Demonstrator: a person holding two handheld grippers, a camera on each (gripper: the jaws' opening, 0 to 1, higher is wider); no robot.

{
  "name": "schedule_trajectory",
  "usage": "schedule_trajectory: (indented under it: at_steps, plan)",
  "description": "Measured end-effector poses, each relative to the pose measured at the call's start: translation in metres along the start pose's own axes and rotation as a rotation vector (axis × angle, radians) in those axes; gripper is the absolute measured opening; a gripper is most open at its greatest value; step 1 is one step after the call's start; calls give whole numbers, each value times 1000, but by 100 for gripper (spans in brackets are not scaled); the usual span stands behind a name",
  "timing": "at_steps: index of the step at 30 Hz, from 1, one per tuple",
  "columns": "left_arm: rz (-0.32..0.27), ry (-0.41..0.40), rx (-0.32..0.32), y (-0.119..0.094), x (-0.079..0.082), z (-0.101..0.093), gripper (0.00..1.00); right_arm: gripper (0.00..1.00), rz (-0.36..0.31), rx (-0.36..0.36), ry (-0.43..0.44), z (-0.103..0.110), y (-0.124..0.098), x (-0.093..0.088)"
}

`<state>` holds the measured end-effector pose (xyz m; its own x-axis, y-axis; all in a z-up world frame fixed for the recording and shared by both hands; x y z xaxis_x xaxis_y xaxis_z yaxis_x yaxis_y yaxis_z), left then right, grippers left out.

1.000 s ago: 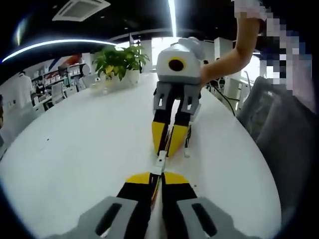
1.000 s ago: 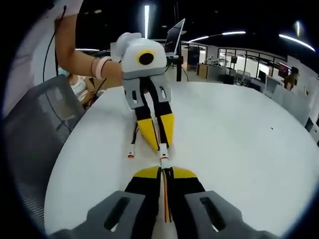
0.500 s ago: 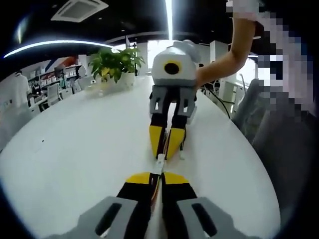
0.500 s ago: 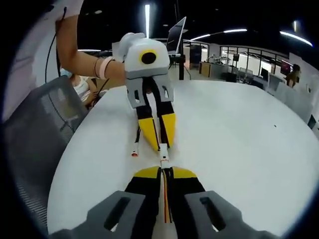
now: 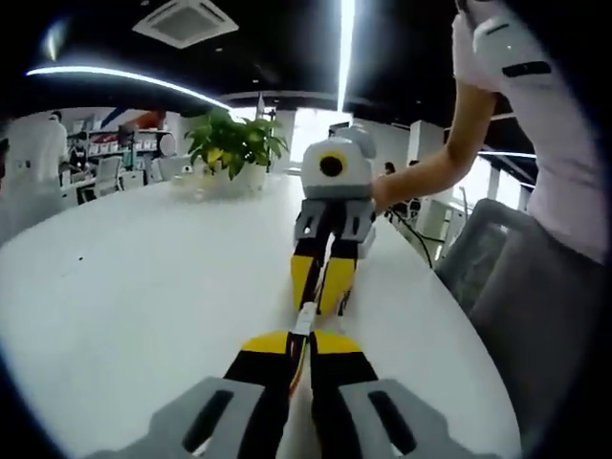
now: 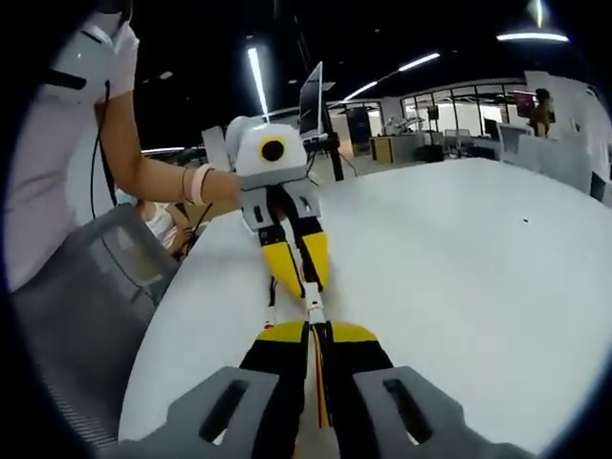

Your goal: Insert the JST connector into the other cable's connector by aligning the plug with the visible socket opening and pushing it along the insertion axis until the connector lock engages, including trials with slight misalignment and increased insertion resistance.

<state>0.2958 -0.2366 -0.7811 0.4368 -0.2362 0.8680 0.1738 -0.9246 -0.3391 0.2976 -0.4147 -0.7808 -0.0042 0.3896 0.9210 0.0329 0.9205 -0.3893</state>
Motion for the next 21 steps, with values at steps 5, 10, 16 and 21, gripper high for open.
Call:
schedule_trajectory:
  at_steps: [5,10,16,21]
  plan:
    - [-32,-42,-28,-2,-1,1,1,3,-38,5,20,1,-1,0]
    - [-130,-92,-76,-7,3,0,1,3,-132,-2,79,-2,-6,6]
    - [-116,-90,-131,1,3,-9,0,3,-125,21,100,-1,0,3]
    - [-114,-84,-119,0,1,-5,0,3,-147,17,130,-1,0,-3]
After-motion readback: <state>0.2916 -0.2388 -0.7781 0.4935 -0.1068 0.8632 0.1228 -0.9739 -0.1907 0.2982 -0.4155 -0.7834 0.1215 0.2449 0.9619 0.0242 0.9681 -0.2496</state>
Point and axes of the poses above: the point that each gripper's makers call its tool centre point, and the gripper's own axes: y roughly forward along the fingers, z roughly to its left, x roughly out of its top, the point moved 9 cm from there along -y, roughly backward along the fingers, and after that the axes turned 15 degrees about -y, right-handed, at the moved point
